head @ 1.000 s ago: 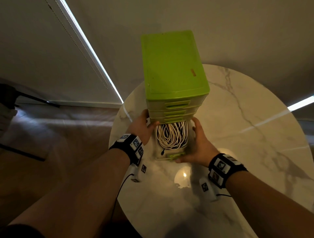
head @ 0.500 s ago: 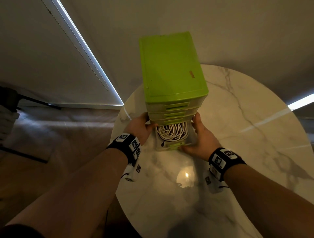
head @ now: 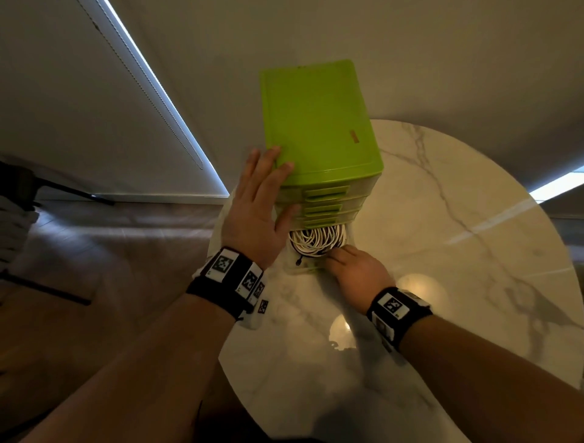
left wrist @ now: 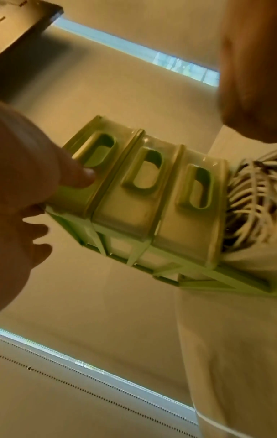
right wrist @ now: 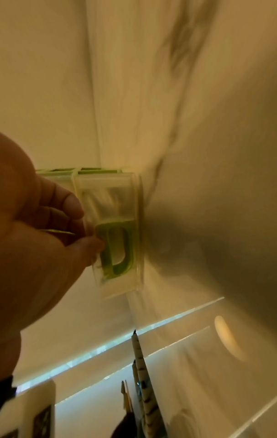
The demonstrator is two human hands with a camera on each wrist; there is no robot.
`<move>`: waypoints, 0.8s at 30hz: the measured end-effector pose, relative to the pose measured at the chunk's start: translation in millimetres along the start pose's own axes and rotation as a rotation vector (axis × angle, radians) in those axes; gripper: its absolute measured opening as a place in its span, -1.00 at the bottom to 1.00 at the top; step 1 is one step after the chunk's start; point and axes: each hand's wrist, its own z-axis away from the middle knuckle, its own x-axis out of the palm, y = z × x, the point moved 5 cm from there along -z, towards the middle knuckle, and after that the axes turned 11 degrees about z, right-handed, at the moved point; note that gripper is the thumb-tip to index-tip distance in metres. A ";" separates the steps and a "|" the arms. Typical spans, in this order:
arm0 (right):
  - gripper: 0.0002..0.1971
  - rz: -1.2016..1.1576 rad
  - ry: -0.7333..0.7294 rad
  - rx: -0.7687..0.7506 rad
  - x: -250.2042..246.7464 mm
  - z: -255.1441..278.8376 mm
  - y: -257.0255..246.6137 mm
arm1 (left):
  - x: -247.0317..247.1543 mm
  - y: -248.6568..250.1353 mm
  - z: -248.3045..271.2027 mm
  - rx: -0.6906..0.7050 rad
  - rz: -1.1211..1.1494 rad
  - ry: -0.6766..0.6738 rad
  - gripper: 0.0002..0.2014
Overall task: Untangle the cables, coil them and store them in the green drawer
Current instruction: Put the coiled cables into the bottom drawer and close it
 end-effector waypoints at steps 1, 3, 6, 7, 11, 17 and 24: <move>-0.70 -0.002 -0.036 0.002 -1.0 -3.6 0.7 | -1.6 -0.9 -3.8 -0.008 0.027 0.020 -0.49; -0.70 -0.013 -0.093 0.021 -1.5 -8.4 1.1 | -4.8 -3.4 -7.0 -0.052 0.035 0.052 -0.57; -0.67 -0.029 -0.132 0.051 -0.1 -14.0 -1.2 | -7.4 -2.2 -8.7 -0.073 0.020 0.060 -0.57; -0.67 -0.031 -0.129 0.074 -0.2 -16.7 0.0 | -7.8 -1.6 -9.2 -0.074 0.020 0.060 -0.57; -0.71 -0.047 -0.082 0.153 1.7 -26.9 6.5 | -10.6 2.3 -11.6 -0.092 0.032 0.062 -0.56; -0.60 -0.311 0.130 0.630 -11.4 -7.6 31.8 | -0.2 -12.0 2.4 -0.267 0.277 0.096 -0.09; 0.56 -0.608 -0.191 0.628 14.8 -25.2 64.9 | 66.9 -75.1 68.8 -0.776 0.226 -0.324 0.47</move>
